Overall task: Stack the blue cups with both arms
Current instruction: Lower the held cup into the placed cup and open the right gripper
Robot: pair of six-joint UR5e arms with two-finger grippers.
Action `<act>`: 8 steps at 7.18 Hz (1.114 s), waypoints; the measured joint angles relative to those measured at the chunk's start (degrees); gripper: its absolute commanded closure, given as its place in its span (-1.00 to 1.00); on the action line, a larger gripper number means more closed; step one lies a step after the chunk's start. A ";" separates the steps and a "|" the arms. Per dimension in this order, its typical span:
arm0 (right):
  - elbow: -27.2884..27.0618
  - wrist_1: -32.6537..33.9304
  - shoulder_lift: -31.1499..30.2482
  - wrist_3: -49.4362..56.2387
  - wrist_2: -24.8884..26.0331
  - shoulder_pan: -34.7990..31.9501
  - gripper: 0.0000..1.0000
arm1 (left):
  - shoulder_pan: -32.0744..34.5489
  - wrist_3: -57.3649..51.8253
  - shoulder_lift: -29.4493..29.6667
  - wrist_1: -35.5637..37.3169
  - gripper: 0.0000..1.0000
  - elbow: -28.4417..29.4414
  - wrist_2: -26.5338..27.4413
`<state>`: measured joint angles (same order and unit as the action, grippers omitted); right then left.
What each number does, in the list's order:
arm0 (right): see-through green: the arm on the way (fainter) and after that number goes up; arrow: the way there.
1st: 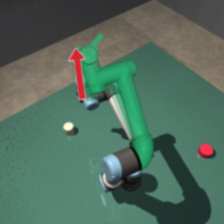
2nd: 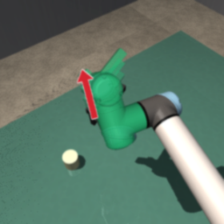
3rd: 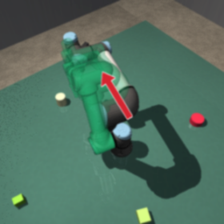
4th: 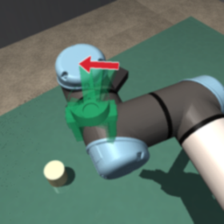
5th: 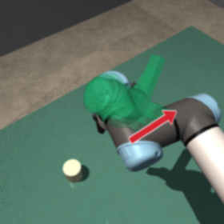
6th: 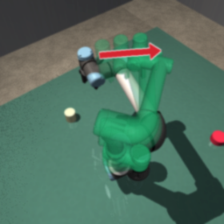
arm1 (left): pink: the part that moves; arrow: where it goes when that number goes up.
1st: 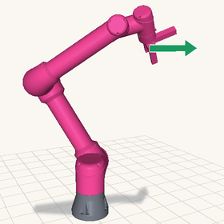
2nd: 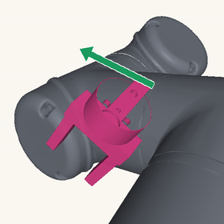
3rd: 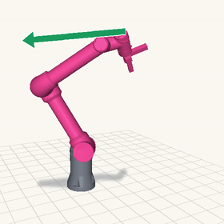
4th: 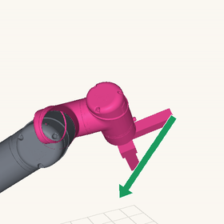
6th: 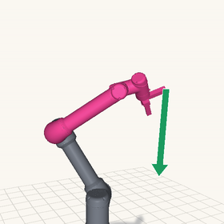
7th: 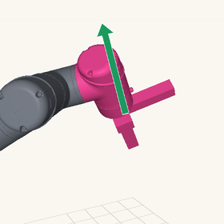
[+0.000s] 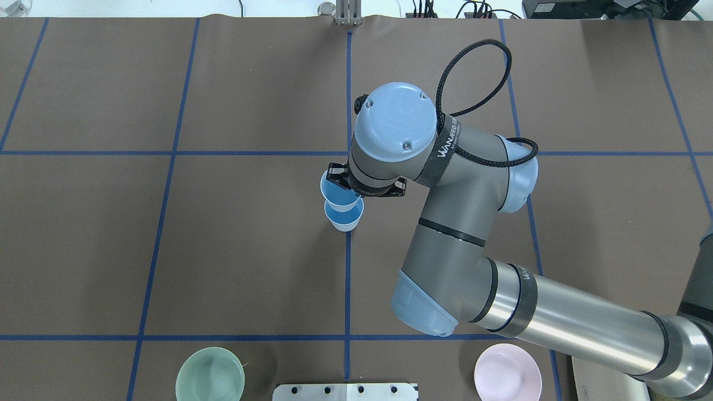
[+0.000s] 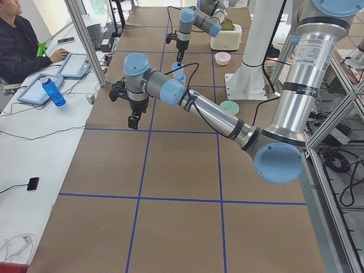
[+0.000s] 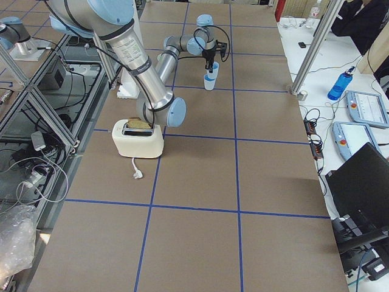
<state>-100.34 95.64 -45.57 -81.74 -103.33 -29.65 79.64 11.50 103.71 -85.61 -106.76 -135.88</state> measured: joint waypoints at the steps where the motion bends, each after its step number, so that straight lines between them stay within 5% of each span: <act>1: -0.30 -0.01 -0.20 -0.36 0.17 0.25 1.00 | 0.00 0.01 0.00 0.00 -0.95 0.03 0.00; 6: -0.49 -1.65 -1.77 -0.69 1.52 1.57 1.00 | -0.07 0.11 -0.07 0.00 -0.96 0.15 0.00; 7: -0.47 -1.73 -1.73 -0.68 1.52 1.63 0.71 | -0.08 0.16 -0.08 0.00 -0.96 0.15 0.00; 8: -0.48 -1.76 -1.71 -0.48 1.45 1.64 0.00 | -0.10 0.18 -0.09 0.02 -0.96 0.15 0.00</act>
<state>-100.82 93.88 -47.27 -82.22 -101.87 -28.01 79.55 11.68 103.62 -85.58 -106.61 -135.88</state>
